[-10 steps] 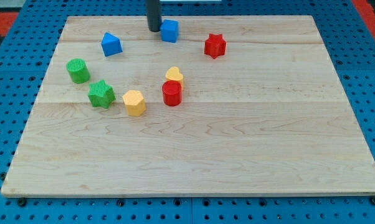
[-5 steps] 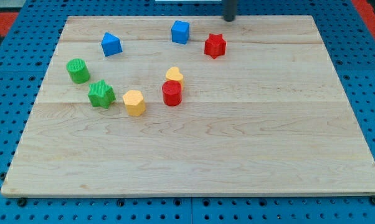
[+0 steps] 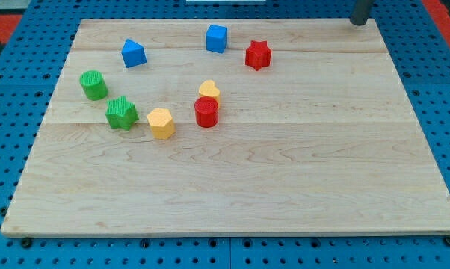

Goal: Adjust the blue cube parallel to the top of the yellow heart

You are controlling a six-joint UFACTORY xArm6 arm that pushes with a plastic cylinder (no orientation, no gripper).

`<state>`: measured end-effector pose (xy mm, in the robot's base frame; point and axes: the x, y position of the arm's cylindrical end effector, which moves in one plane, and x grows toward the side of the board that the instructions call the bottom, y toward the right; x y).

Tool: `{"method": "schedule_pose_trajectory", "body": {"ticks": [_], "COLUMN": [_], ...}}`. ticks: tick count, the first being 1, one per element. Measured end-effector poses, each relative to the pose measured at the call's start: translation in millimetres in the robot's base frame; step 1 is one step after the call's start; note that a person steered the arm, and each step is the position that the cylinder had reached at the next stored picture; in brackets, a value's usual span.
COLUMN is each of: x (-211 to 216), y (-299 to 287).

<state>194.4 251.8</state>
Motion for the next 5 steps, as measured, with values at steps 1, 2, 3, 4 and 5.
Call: {"method": "schedule_pose_trajectory", "body": {"ticks": [1, 2, 3, 4, 5], "x": [8, 11, 29, 53, 59], "y": [12, -85, -179, -218, -239]}}
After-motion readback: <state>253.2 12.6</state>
